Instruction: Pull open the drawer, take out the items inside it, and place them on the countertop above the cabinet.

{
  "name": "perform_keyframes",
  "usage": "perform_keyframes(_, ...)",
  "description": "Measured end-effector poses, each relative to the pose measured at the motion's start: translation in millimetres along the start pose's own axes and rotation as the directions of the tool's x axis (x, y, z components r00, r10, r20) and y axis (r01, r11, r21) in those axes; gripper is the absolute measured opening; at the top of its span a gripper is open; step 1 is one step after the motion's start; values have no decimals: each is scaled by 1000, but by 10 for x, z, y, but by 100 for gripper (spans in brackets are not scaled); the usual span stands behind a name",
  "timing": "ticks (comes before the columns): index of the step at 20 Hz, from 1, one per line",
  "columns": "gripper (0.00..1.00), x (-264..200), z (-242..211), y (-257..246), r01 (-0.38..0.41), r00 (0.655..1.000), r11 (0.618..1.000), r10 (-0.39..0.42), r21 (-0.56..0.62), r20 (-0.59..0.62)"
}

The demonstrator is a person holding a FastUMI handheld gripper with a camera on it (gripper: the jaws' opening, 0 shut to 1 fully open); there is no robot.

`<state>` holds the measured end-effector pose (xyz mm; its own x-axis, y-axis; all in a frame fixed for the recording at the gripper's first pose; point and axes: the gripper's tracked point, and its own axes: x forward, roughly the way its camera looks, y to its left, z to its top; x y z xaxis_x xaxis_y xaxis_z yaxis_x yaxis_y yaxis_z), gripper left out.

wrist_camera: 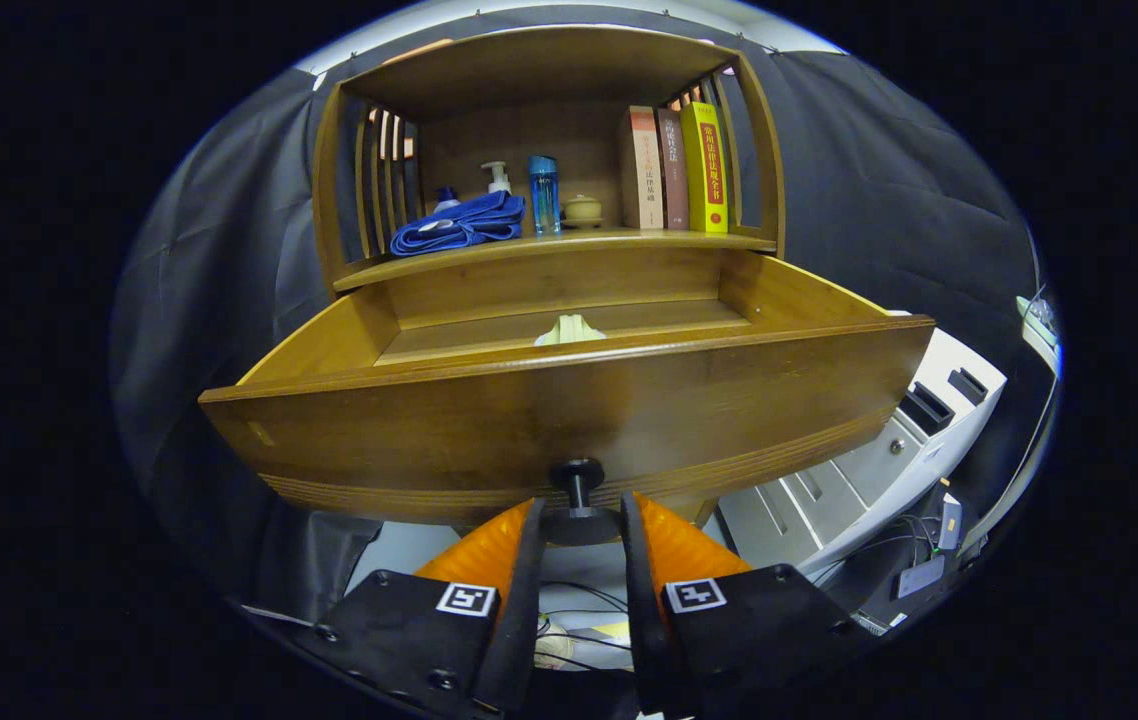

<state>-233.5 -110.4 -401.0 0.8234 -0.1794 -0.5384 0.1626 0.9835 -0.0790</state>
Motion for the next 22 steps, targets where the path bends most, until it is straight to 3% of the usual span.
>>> perform_keyframes(2, 53, -59, 164, 8, 13, 999, 1000, -14, 22, 40)
perform_keyframes(7, 85, -378, 763, 79, 19, 992, 999, -15, -31, 129)
perform_keyframes(8, 87, -450, 896, 84, 21, 989, 999, -14, -42, 149)
perform_keyframes(15, 98, -655, 1655, 353, -61, 977, 998, 53, 34, 206)
perform_keyframes(22, 99, -55, 2002, 477, -63, 987, 996, 72, -67, 145)
